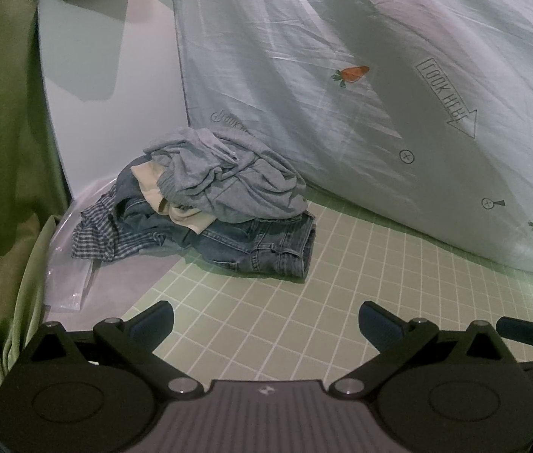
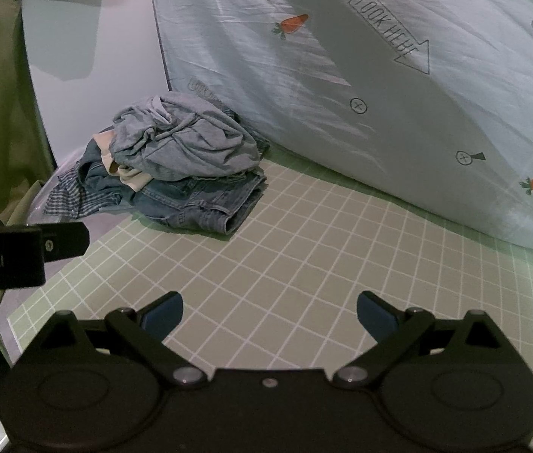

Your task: Fold clothes

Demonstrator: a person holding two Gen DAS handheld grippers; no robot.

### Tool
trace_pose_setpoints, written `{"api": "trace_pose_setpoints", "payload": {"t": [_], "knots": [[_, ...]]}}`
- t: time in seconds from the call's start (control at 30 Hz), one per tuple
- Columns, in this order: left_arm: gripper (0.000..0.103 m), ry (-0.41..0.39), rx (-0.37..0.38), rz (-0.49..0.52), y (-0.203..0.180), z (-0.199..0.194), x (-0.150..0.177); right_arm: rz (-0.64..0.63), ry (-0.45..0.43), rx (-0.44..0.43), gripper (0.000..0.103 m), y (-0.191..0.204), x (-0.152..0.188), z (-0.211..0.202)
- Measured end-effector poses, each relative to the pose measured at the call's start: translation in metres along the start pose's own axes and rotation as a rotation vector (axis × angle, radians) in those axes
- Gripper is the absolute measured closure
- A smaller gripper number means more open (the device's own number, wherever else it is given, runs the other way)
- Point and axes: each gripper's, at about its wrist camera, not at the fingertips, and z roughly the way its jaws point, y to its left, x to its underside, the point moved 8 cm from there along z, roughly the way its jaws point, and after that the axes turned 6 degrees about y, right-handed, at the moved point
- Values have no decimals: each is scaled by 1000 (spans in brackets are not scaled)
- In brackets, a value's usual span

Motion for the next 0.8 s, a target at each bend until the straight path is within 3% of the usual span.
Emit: {"api": "trace_pose_setpoints", "payload": {"t": [0.8], "knots": [[0, 8, 11, 13, -2, 1, 1, 9, 6, -1, 3, 3, 1, 1]]}}
